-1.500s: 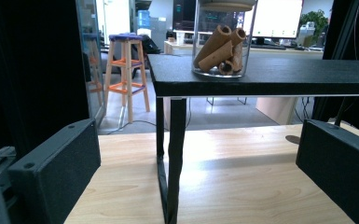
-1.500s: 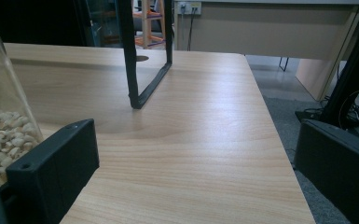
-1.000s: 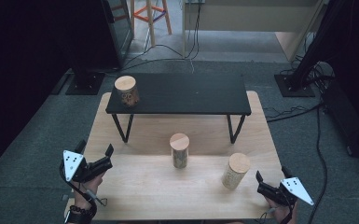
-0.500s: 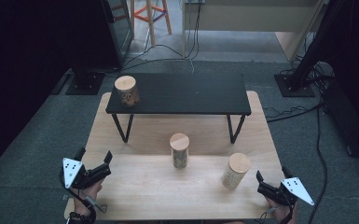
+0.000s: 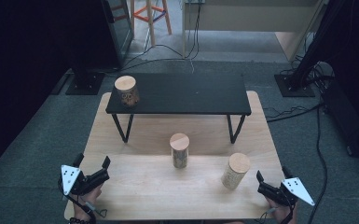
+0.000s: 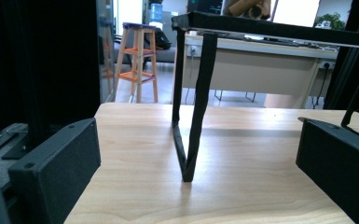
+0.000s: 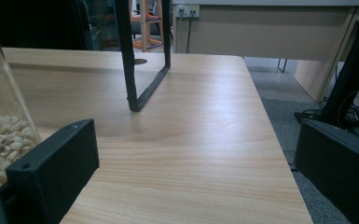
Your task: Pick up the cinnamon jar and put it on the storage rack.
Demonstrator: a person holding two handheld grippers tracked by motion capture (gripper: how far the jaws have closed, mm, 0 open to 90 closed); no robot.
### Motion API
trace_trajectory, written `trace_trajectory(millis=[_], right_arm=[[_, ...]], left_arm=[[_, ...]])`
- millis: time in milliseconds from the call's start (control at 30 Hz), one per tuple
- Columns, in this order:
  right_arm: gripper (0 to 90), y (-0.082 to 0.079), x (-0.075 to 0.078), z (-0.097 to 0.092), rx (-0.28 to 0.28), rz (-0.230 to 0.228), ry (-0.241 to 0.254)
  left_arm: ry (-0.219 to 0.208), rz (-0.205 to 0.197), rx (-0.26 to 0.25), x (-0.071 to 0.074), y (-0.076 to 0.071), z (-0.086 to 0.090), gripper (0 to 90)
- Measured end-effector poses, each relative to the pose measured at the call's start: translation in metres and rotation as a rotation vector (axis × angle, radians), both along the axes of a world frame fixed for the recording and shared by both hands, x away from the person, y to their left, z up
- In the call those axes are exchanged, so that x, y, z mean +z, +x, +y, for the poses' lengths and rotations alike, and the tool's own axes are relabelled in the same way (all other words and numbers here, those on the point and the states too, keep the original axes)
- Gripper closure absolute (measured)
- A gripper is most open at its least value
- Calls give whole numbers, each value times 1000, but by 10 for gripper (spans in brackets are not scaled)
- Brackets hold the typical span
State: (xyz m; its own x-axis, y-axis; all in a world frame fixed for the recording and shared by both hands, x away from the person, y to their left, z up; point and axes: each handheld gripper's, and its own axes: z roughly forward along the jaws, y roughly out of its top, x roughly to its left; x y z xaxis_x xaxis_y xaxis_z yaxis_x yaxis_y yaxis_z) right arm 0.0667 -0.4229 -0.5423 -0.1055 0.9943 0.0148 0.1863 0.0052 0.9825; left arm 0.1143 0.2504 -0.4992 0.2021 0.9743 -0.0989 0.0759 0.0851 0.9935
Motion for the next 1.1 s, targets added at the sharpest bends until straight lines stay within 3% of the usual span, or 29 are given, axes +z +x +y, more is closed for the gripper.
trace_trajectory(millis=[633,1000,1100], right_arm=[[0,0,0,1,-3,2,-7],[0,0,0,2,-5,2,-11],[0,0,0,2,-5,2,-13]], left_arm=[[4,21,27,-25,-12,7,0],[-3,62,55,-42,-20,14,0],[-14,46,57,-45,-23,16,0]])
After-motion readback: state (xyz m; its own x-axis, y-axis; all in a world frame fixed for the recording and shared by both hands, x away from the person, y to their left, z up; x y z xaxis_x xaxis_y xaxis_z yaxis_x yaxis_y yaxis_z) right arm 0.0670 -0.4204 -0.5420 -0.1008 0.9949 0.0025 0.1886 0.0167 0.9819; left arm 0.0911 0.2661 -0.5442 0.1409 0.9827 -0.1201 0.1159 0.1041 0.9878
